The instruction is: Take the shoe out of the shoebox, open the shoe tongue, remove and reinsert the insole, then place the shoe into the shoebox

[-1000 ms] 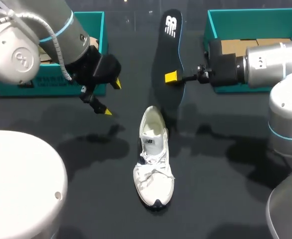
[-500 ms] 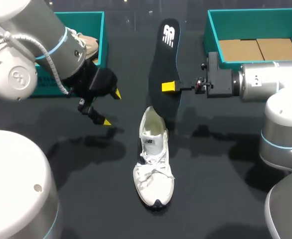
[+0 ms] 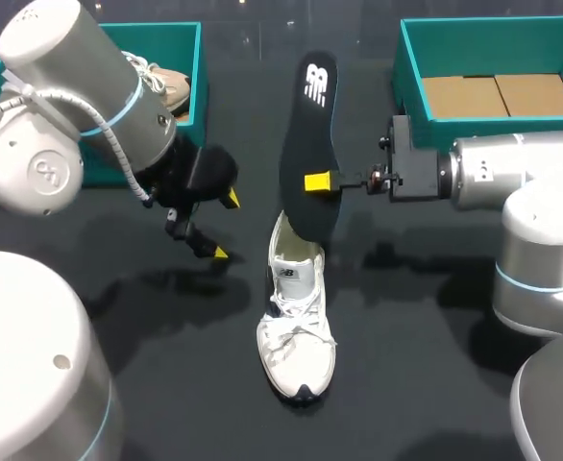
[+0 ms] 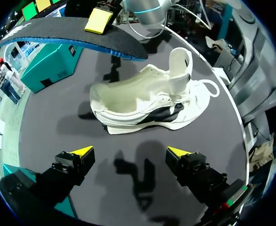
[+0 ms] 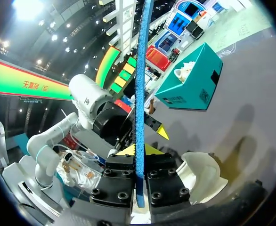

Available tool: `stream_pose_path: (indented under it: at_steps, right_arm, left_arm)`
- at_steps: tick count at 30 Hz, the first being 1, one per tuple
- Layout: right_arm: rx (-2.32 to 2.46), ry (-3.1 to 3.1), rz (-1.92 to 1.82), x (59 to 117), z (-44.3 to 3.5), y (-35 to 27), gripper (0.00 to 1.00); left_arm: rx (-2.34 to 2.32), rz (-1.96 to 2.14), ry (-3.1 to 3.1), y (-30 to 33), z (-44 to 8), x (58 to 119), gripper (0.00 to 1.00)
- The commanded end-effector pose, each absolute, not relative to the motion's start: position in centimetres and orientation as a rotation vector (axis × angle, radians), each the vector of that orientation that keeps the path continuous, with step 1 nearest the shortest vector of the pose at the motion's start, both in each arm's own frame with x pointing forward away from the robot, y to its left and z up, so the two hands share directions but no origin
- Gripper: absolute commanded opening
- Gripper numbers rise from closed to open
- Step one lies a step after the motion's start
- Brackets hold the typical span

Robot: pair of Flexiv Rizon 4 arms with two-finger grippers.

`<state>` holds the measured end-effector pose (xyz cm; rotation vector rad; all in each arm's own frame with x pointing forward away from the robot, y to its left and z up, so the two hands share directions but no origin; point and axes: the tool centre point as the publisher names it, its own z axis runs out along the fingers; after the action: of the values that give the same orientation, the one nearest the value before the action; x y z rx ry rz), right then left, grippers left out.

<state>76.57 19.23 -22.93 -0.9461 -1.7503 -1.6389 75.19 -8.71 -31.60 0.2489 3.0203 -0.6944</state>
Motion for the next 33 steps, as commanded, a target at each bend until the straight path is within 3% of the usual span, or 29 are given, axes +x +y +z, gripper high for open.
stream_pose_path:
  at_steps: [1, 33]
  right_arm:
    - [-0.926, -1.739, -1.656, 76.8, -23.8, 20.5, 0.00]
    - [-0.857, -1.751, -1.766, 78.2, -26.4, 21.2, 0.00]
  left_arm:
    - [0.259, -0.719, 3.005, -9.2, -32.5, 74.5, 1.00]
    - [0.259, -0.751, 3.037, -12.5, -35.2, 75.2, 1.00]
